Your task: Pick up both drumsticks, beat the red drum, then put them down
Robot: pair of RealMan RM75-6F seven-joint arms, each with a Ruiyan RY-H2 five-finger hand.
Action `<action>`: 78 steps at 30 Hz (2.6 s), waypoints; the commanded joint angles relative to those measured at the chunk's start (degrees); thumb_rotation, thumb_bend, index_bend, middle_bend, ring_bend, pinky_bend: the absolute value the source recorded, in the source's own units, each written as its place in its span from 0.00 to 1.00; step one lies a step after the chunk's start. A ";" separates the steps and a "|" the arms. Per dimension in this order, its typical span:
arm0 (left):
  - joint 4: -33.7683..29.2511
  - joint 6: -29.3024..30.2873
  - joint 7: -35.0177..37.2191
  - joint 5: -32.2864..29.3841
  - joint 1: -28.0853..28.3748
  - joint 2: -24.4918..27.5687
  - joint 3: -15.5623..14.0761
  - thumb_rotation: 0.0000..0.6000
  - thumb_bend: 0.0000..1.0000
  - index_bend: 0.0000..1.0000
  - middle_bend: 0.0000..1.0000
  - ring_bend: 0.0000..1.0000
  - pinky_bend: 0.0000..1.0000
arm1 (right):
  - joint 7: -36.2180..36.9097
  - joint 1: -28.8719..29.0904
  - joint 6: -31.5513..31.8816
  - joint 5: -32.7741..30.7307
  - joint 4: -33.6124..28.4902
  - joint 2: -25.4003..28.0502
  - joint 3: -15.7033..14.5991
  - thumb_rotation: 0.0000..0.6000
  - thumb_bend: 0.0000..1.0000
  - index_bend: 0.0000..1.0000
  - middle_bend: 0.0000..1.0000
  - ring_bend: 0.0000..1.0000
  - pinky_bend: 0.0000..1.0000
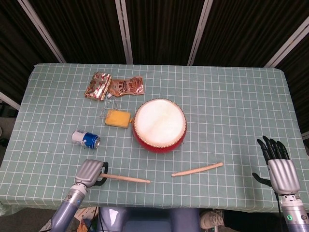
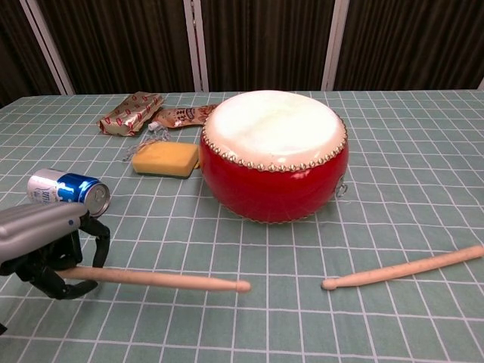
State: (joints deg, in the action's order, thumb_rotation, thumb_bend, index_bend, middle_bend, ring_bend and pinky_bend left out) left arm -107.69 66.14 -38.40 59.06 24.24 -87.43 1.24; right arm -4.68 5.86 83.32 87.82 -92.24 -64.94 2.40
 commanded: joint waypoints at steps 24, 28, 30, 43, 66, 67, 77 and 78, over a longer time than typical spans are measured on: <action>-6.88 4.41 27.54 13.49 -4.88 21.44 3.09 1.00 0.55 0.72 1.00 1.00 1.00 | -11.56 4.65 -5.46 2.42 0.07 -4.43 -0.14 1.00 0.23 0.43 1.00 1.00 1.00; -6.74 4.15 27.79 13.66 -4.82 21.51 2.94 1.00 0.55 0.72 1.00 1.00 1.00 | -18.20 6.09 -8.71 0.48 -1.15 -6.64 -0.01 1.00 0.23 0.43 1.00 1.00 1.00; -6.68 4.15 28.04 13.58 -4.81 21.56 3.04 1.00 0.55 0.72 1.00 1.00 1.00 | -20.80 6.57 -9.70 -0.28 -1.44 -7.94 0.00 1.00 0.23 0.43 1.00 1.00 1.00; -6.58 3.93 30.00 12.98 -4.73 22.42 3.70 1.00 0.55 0.72 1.00 1.00 1.00 | -30.39 8.57 -13.00 -5.27 -1.30 -16.84 0.30 1.00 0.25 0.44 1.00 1.00 1.00; -6.09 3.20 29.77 12.26 -4.33 22.14 3.58 1.00 0.55 0.72 1.00 1.00 1.00 | -35.51 11.43 -16.57 -13.38 5.13 -23.44 1.78 1.00 0.31 0.46 1.00 1.00 1.00; -6.04 3.17 29.75 12.24 -4.31 22.12 3.57 1.00 0.55 0.72 1.00 1.00 1.00 | -35.49 11.49 -16.66 -13.69 5.54 -23.72 1.74 1.00 0.31 0.46 1.00 1.00 1.00; -6.01 3.14 29.55 12.17 -4.27 22.01 3.44 1.00 0.55 0.72 1.00 1.00 1.00 | -35.74 12.07 -16.94 -15.04 7.50 -25.17 1.19 1.00 0.34 0.49 1.00 1.00 1.00; -6.03 3.14 29.58 12.16 -4.27 22.03 3.44 1.00 0.55 0.72 1.00 1.00 1.00 | -35.91 12.12 -17.02 -15.30 7.69 -25.30 1.13 1.00 0.35 0.49 1.00 1.00 1.00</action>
State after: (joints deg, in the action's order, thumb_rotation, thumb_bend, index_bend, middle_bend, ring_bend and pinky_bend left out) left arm -113.72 69.28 -8.83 71.22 19.97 -65.40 4.68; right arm -40.47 17.94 66.36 72.65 -84.67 -90.15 3.59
